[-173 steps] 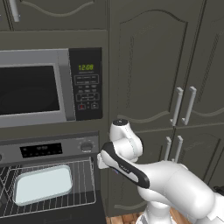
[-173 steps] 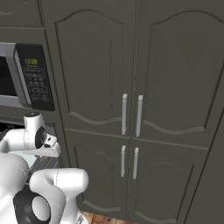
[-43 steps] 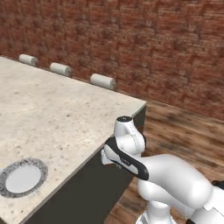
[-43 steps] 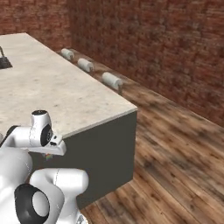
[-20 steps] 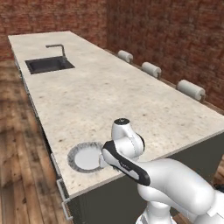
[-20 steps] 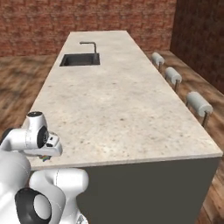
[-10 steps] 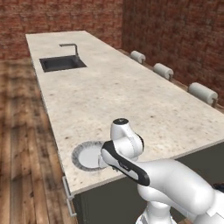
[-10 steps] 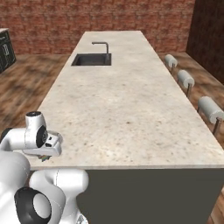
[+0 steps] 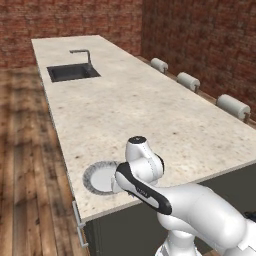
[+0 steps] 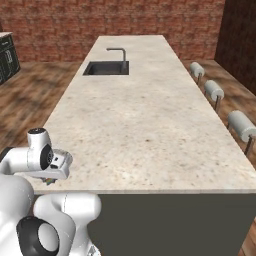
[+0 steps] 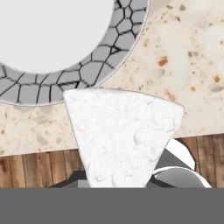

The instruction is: Take the baked cake out of the oven and place it on the plate for cooling. Then close the oven door.

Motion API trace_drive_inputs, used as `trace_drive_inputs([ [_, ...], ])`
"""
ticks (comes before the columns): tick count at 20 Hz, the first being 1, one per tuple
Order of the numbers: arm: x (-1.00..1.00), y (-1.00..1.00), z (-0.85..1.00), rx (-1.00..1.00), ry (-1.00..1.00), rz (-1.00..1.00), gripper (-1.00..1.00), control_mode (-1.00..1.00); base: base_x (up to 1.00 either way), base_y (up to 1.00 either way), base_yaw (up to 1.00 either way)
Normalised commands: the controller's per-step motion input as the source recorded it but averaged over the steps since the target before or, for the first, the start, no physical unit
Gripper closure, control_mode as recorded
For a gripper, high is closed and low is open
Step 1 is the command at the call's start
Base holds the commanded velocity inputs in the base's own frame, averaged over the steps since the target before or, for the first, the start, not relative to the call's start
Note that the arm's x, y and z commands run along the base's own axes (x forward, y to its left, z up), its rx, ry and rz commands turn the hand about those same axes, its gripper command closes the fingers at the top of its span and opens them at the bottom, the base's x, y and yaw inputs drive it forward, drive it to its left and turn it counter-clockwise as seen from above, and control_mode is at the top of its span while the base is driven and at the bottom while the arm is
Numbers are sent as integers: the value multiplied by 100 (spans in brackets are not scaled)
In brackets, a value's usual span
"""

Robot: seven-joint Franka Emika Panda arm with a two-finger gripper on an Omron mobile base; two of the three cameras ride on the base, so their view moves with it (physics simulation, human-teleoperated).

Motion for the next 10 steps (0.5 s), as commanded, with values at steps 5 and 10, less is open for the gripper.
trace_drive_inputs([
  [5, 0, 0, 0, 0, 0, 0, 100, 100, 0, 0, 0],
  [10, 0, 0, 0, 0, 0, 0, 100, -100, 0, 0, 0],
])
